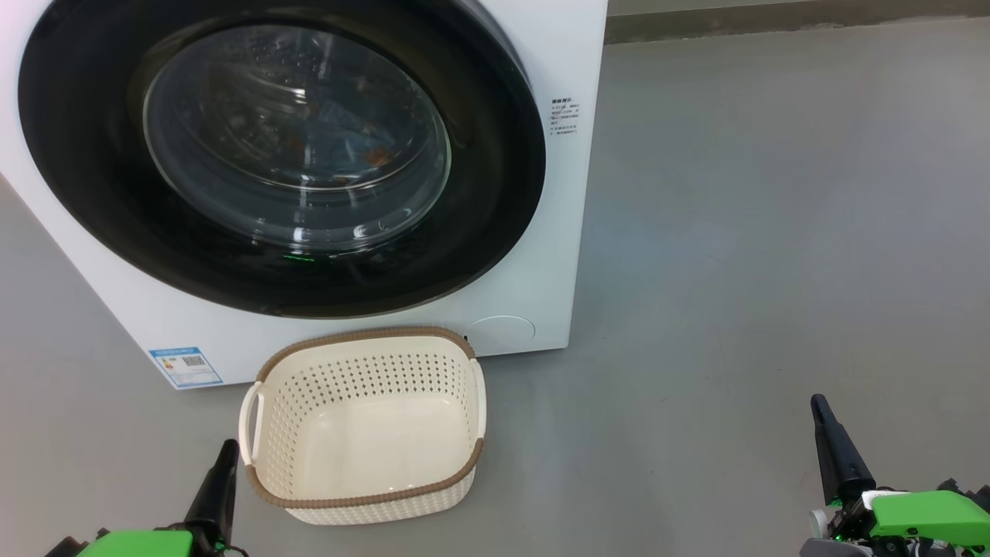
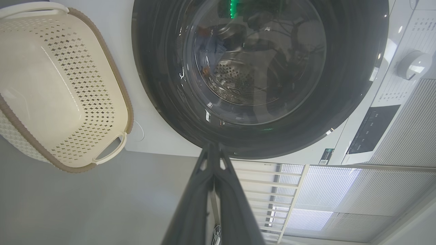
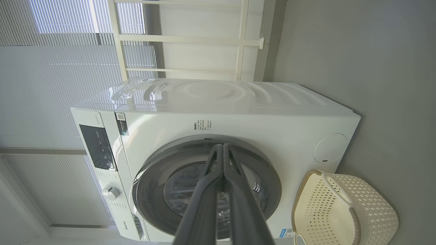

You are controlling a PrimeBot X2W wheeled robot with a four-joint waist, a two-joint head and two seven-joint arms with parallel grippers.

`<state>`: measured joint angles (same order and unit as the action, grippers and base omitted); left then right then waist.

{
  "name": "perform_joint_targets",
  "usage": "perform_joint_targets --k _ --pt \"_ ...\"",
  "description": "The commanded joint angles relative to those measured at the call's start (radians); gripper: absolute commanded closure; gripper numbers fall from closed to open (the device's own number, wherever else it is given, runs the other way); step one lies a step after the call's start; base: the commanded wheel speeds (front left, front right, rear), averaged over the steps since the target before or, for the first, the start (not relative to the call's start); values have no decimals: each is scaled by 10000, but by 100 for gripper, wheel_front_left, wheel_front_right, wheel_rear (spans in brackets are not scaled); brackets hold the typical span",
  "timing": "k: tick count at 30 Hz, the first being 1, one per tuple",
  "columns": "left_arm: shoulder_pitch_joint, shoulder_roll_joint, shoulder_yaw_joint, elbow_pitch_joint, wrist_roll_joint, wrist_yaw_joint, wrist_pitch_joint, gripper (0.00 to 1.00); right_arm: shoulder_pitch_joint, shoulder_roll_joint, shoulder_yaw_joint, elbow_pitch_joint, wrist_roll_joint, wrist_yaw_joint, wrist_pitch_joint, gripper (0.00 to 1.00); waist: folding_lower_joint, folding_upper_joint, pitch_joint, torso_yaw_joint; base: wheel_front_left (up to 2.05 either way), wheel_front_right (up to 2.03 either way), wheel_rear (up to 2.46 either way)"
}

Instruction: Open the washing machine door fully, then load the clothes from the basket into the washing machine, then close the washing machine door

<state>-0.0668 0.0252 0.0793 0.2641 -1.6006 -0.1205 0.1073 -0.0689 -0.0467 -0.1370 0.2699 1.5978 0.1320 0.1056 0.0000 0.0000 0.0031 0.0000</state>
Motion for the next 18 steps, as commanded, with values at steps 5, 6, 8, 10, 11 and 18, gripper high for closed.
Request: perform_joint_targets --k 5,6,8,10,11,18 --pt "-412 250 342 -190 -83 -102 57 100 -390 -35 233 -251 109 -13 76 100 0 0 0 0 0 0 0" --pt "-412 250 342 -190 -83 -102 57 100 -390 -35 233 -251 109 -13 76 100 0 0 0 0 0 0 0" --pt "-412 250 342 -190 -83 -102 57 100 -390 -35 233 -251 109 -13 76 100 0 0 0 0 0 0 0" --pt "-412 250 342 -190 -83 -102 57 100 -390 -35 233 -251 109 -13 76 100 0 0 0 0 0 0 0" --pt "-412 250 342 -190 -83 -102 57 100 -390 -35 233 -251 109 -13 76 100 0 0 0 0 0 0 0" --pt "-412 250 342 -190 -83 -102 57 100 -390 -35 233 -251 109 -13 76 100 0 0 0 0 0 0 0"
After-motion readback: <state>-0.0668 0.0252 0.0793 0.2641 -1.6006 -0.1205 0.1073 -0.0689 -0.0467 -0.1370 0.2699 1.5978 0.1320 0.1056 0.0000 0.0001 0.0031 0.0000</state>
